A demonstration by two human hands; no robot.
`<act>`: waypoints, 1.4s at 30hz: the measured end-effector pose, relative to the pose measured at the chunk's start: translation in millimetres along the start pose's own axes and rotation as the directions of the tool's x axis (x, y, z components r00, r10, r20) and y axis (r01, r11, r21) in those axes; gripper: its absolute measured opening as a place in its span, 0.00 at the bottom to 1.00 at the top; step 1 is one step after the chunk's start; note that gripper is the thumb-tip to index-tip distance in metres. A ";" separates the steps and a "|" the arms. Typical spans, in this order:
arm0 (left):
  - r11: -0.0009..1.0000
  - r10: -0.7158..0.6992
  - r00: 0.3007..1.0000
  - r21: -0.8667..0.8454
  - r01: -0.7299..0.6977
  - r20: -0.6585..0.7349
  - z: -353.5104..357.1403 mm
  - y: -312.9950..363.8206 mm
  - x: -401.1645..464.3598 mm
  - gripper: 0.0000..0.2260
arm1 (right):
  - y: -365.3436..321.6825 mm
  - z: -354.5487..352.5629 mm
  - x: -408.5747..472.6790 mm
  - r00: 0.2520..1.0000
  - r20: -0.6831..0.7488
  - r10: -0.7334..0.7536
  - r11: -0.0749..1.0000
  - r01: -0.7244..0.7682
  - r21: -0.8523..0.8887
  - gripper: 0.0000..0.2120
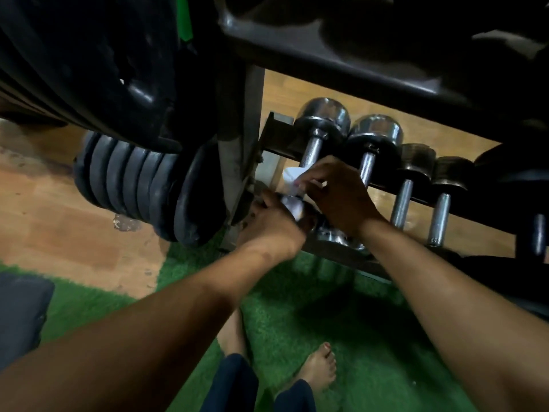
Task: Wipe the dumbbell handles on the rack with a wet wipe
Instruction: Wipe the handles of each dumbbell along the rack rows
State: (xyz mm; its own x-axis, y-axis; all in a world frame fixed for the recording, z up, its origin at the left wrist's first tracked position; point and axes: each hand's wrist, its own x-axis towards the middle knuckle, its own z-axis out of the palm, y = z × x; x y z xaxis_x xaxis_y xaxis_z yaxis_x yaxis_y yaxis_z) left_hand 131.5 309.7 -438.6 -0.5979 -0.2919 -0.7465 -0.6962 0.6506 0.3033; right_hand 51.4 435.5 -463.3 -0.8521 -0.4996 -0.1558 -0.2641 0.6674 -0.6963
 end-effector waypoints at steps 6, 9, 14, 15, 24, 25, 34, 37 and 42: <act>0.996 -0.077 0.997 -0.034 0.077 0.012 0.0 6.8 0.1 0.49 | 1.2 -5.4 -2.0 0.993 0.101 -0.066 0.995 0.058 0.080 0.06; 0.994 -0.107 0.994 -0.036 0.108 0.029 0.3 9.9 3.7 0.53 | 2.4 2.2 -2.5 0.994 0.035 -0.102 0.995 0.101 0.013 0.06; 0.994 -0.084 0.996 -0.060 0.086 0.036 -5.3 16.6 0.7 0.46 | -6.1 -4.6 -1.6 1.000 -0.023 -0.020 0.994 0.018 -0.109 0.08; 0.994 -0.067 0.997 -0.082 0.068 0.024 -5.8 16.5 0.1 0.43 | -9.1 -7.3 -2.1 0.999 0.027 -0.029 0.996 0.031 -0.084 0.07; 0.995 -0.098 0.993 0.014 0.097 0.070 -4.2 12.0 3.4 0.54 | -3.0 -4.9 3.9 0.998 -0.040 0.039 0.995 -0.042 -0.095 0.09; 0.996 -0.093 0.993 0.009 0.092 0.067 -4.2 11.2 3.1 0.55 | -4.6 -3.6 3.5 1.000 -0.023 0.018 0.994 -0.020 -0.108 0.09; 0.997 -0.021 0.999 0.080 0.017 0.049 -10.1 7.1 -7.4 0.51 | 2.6 -2.3 11.5 0.986 -0.100 -0.136 0.990 0.132 -0.051 0.06; 0.996 -0.017 0.999 0.086 0.013 0.042 -11.6 8.0 -9.8 0.51 | -3.4 1.3 13.1 0.977 0.011 -0.211 0.975 0.211 -0.067 0.08; 0.998 -0.024 0.999 0.066 0.021 0.044 -11.7 8.3 -10.7 0.51 | -4.1 3.7 14.9 0.983 -0.078 -0.165 0.984 0.158 -0.088 0.10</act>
State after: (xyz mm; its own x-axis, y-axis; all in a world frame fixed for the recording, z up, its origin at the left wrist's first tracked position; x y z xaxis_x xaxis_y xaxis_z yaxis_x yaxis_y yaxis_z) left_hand 127.5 310.0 -421.2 -0.5627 -0.2766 -0.7790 -0.6810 0.6892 0.2472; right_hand 41.4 423.3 -465.3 -0.8294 -0.5584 0.0161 -0.4339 0.6259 -0.6480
